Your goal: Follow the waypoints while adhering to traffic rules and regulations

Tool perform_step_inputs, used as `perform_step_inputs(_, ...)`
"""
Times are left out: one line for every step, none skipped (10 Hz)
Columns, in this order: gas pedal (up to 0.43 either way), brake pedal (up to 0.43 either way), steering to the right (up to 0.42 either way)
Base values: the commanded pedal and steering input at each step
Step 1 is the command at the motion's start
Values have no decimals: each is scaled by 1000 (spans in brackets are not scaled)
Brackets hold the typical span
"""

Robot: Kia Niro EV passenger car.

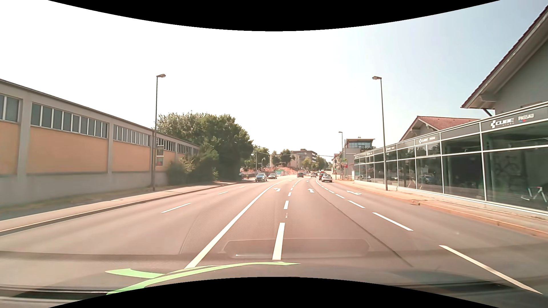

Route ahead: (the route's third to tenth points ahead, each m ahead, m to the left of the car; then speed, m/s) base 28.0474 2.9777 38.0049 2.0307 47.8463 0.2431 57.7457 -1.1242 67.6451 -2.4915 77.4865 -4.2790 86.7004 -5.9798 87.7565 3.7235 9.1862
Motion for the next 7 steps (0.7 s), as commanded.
perform_step_inputs(79, 0, 6)
perform_step_inputs(79, 0, 7)
perform_step_inputs(79, 0, 7)
perform_step_inputs(79, 0, 7)
perform_step_inputs(79, 0, 7)
perform_step_inputs(87, 0, 8)
perform_step_inputs(87, 0, 9)
